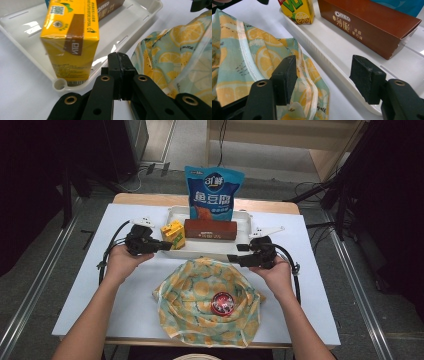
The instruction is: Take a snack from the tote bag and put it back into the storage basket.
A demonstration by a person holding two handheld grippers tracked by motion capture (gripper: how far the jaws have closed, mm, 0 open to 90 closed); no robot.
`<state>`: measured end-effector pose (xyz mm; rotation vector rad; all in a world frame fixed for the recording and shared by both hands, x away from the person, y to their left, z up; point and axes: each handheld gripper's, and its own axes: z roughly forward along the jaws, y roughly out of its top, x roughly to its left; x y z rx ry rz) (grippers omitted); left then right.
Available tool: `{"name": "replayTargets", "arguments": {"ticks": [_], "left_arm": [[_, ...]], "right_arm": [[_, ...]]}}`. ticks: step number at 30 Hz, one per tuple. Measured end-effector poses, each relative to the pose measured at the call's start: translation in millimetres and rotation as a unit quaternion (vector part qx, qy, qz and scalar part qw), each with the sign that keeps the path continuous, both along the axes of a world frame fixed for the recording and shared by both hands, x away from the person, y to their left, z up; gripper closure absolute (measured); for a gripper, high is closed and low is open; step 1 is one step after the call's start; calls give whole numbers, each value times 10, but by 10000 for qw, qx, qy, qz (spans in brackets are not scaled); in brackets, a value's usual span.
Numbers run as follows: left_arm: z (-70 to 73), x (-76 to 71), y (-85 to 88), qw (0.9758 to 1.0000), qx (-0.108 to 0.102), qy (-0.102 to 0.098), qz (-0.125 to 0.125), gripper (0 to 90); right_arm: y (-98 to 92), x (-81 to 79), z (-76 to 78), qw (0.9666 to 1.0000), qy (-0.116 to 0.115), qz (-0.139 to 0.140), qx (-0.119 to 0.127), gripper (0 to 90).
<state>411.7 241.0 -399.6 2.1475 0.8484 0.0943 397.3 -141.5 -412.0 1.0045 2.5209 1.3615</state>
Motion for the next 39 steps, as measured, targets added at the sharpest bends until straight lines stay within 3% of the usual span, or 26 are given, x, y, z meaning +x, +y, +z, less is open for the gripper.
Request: {"name": "replayTargets", "arguments": {"ticks": [7, 20, 30, 39], "left_arm": [[-53, 40, -24, 10000, 92, 6, 36, 900], [-137, 118, -12, 9998, 78, 58, 197, 900], [-182, 149, 16, 9993, 237, 67, 268, 900], [-201, 198, 86, 9992, 131, 98, 370, 900]], "right_arm": [[-8, -6, 11, 10000, -18, 7, 17, 395], [-1, -24, 9, 10000, 15, -10, -13, 395], [-4, -30, 18, 10000, 3, -14, -7, 395], [0, -34, 24, 10000, -39, 1, -8, 396]]}}
